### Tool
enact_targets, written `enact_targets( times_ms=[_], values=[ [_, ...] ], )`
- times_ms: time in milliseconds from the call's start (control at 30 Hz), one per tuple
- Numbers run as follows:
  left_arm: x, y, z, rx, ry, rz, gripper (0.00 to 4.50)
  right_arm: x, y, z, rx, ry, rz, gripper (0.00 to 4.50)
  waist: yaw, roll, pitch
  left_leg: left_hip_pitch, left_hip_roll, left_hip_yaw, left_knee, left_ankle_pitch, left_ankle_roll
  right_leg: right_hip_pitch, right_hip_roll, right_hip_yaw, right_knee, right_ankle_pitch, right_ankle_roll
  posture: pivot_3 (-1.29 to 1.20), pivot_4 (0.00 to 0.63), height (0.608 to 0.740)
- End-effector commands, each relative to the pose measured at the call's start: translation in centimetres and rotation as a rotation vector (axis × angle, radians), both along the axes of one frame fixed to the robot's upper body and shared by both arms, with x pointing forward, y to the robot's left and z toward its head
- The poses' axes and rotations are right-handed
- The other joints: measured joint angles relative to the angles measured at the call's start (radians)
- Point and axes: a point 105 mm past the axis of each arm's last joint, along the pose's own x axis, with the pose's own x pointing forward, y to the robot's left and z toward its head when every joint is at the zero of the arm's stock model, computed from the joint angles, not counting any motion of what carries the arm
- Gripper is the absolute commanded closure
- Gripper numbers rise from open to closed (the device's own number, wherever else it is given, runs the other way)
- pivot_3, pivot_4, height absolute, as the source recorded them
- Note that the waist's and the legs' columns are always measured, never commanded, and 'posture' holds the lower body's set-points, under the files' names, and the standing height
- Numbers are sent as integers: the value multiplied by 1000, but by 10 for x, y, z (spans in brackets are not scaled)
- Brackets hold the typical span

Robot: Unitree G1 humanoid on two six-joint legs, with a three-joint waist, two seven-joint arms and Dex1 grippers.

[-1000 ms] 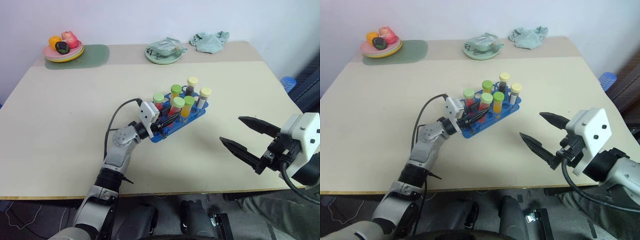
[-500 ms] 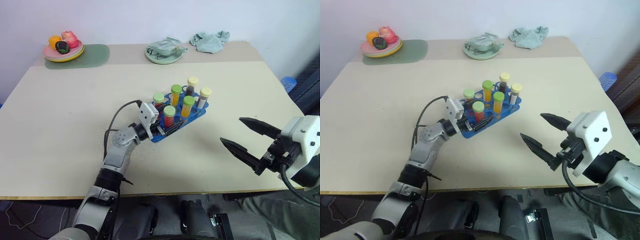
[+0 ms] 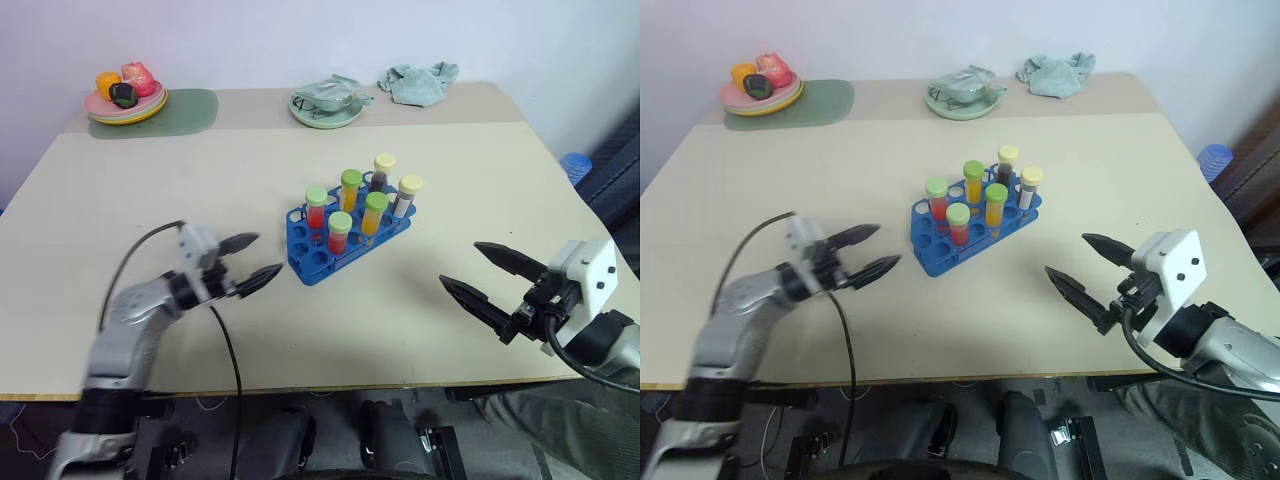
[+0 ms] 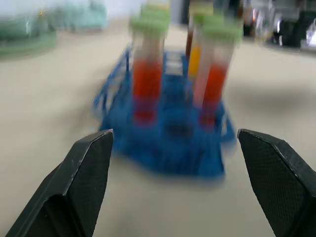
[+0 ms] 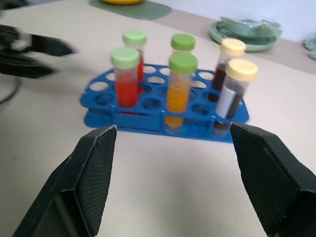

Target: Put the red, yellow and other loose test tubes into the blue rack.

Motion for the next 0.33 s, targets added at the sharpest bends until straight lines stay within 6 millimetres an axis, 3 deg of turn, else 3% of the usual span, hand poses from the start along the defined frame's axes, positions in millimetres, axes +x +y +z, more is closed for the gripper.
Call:
enact_targets(
  times_ms=[33,167,333],
  values=[
    [-9,23,18,32,-52,16,389,1,-9,-4,-10,-13,-25,771,2,0,0,0,0,0,0,0,0,0,0,0,0,0,0,0,150,740],
    [-18,35,15,57,-17,24,389,0,-26,-13,-30,8,-61,771,3,1,0,0,0,0,0,-1,1,1,0,0,-1,0,0,0,150,740],
    [-27,30,12,78,-7,-10,389,-3,-36,-16,-43,10,-66,771,-1,1,0,0,0,0,0,-2,-1,1,0,0,-1,0,0,0,150,740]
  ],
)
